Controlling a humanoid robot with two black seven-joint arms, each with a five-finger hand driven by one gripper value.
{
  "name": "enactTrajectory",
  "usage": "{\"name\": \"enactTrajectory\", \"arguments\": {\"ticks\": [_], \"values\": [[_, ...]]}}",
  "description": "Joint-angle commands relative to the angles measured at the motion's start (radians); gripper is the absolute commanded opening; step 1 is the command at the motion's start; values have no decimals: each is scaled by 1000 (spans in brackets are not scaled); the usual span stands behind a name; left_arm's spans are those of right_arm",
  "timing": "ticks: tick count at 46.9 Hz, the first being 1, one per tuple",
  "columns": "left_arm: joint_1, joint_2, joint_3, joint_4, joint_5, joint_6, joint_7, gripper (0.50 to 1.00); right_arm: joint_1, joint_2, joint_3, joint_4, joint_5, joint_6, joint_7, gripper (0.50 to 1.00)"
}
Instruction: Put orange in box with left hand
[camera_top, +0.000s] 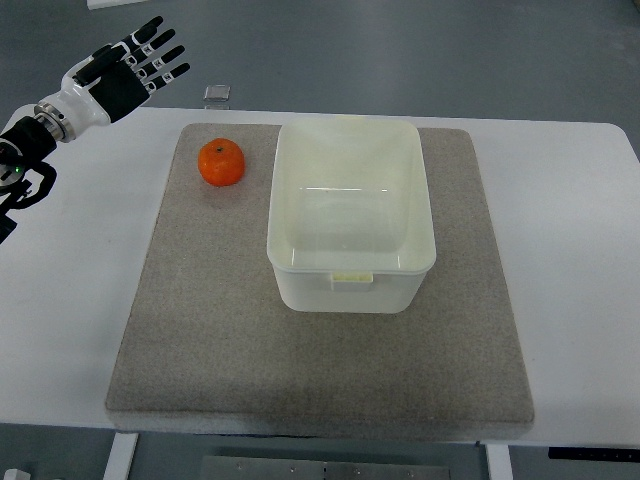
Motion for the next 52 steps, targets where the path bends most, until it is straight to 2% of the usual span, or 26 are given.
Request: {"name": "enactTrajectory", "arguments": {"ticks": [1,10,19,23,30,39,45,52], "values": [[-3,9,2,-1,2,0,0,992,0,0,0,0,0,-1,0,932],[-9,16,3,-1,80,0,-2,994,0,0,0,0,0,0,0,932],[-53,49,-1,-3,428,0,-9,994,0,0,0,0,0,0,0,932],[-59,49,-6,-9,564,0,-54,992,0,0,0,0,0,0,0,932],[-64,49,-3,-20,796,0,-179,992,0,0,0,0,0,0,0,932],[-99,55,-4,-85,1193,0,-298,992,0,0,0,0,0,0,0,932],[-112,55,6,-133,1321,5,-310,992,0,0,0,0,0,0,0,932],[-125,40,11,-138,1505,33,-318,990,0,0,0,0,0,-1,0,932]]}}
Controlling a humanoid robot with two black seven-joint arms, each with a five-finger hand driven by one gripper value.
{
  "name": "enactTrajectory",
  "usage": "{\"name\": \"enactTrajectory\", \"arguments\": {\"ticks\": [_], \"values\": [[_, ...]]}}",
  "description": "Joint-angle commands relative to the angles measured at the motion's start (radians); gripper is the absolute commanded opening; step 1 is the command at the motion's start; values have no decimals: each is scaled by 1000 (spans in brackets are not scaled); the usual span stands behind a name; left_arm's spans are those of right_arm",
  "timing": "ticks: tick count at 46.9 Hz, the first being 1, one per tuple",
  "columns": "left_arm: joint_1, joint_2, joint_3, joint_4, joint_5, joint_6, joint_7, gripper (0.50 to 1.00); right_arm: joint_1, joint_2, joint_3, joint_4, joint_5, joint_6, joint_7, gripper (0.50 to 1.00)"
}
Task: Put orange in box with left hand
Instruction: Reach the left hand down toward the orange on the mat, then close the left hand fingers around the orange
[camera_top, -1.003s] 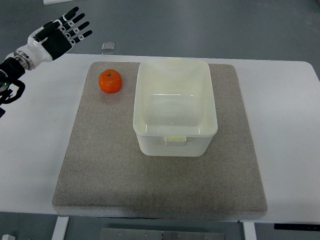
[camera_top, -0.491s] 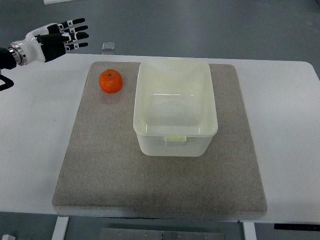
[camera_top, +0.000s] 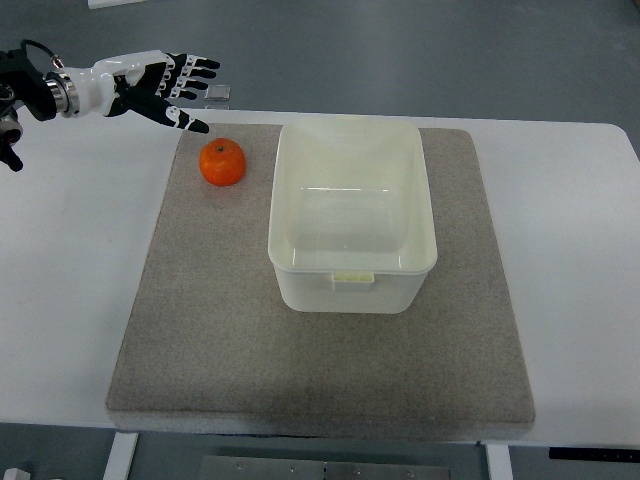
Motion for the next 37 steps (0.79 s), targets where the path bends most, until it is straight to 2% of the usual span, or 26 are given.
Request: {"name": "enactTrajectory", "arguments": {"ticks": [1,11,17,20,37], "values": [[-13,-13,6,1,127,15,-6,990,0,0,0,0,0,1,0,932],[-13,-74,41,2,339,116,-8,986,0,0,0,0,0,1,0,932],[-19,-97,156,-1,432,248,-8,981,0,0,0,0,0,1,0,932],[-19,-108,175,-1,441,283,-8,981,0,0,0,0,0,-1,0,932],[-12,-173,210,13,486,299,-8,979,0,0,0,0,0,1,0,932]]}}
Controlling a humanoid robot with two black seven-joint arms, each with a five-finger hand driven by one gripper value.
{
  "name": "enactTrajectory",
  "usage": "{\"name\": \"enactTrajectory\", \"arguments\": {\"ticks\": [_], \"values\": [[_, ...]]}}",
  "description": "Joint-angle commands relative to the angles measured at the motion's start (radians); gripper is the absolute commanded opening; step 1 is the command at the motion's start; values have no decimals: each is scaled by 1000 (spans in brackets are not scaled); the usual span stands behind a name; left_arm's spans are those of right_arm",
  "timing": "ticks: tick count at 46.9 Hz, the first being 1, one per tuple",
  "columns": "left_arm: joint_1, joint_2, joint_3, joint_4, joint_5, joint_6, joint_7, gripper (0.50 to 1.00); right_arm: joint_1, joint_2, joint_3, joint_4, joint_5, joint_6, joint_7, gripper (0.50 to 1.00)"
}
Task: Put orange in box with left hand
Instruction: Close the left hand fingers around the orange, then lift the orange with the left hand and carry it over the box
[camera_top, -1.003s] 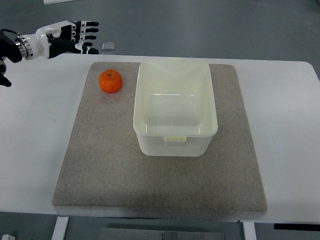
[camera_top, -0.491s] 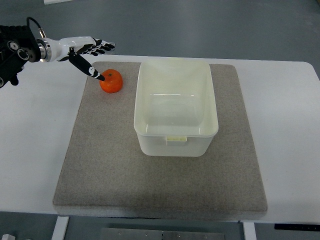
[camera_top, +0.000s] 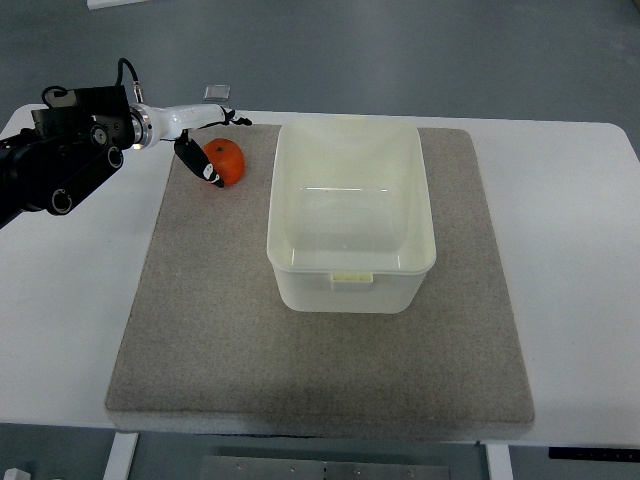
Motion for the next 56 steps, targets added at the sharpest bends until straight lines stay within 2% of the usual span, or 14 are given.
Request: {"name": "enactTrajectory", "arguments": {"ticks": [1,4,12,31,36,40,49,56], "values": [[7,-14,2,4,1,-1,0,979,0,0,0,0,0,0,0,932],[7,-17,5,6,1,0,1,969,0,0,0,0,0,0,0,932],[4,-17,27,16,6,2,6,868,0,0,0,0,0,-1,0,932],[2,-17,27,55,36,6,8,774,0,0,0,0,0,0,0,932],[4,-14,27,52,38,6,8,658,0,0,0,0,0,0,0,932],[2,-3,27,44,36,5,8,508,0,0,0,0,0,0,0,932],[-36,4,27,44,26,-4,8,500,0,0,0,0,0,0,0,932],[-99,63,25,18,15,-26,5,500,0,0,0,0,0,-1,0,932]]}}
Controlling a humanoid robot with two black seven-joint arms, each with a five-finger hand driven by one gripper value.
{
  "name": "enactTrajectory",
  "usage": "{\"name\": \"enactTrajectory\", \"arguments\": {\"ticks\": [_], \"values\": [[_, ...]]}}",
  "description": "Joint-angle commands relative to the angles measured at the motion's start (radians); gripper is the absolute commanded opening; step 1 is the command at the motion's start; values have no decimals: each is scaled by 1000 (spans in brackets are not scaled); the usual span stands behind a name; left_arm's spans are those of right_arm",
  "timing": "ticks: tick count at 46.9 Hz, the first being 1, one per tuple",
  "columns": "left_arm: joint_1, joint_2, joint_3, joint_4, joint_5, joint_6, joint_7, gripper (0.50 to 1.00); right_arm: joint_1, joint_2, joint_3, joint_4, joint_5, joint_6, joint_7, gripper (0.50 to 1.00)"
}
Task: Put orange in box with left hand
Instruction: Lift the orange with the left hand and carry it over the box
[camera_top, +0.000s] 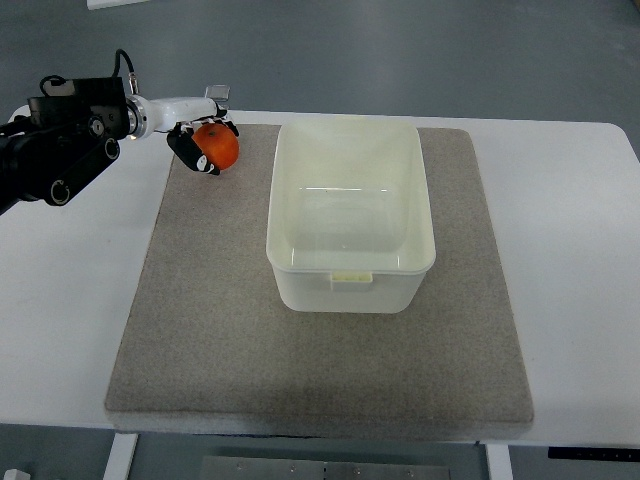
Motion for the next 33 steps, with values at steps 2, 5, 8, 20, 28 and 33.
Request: {"name": "enactTrajectory", "arguments": {"ticks": [2,5,8,20,28,33], "values": [[-59,55,-5,-46,-11,-30,-4,500,0,0,0,0,0,0,0,932],[-95,95,-5,-87,-43,-85,-4,500,0,0,0,0,0,-1,0,932],[-127,138,-5,-145,-103,-151,-5,500,0,0,0,0,0,0,0,932],[-196,267,-3,-445,-197,-263,-7,500,0,0,0,0,0,0,0,932],[-207,263,0,-566,-195,-266,-5,500,0,0,0,0,0,0,0,932],[-208,253,0,-633,-189,-266,-5,500,0,0,0,0,0,-1,0,932]]}}
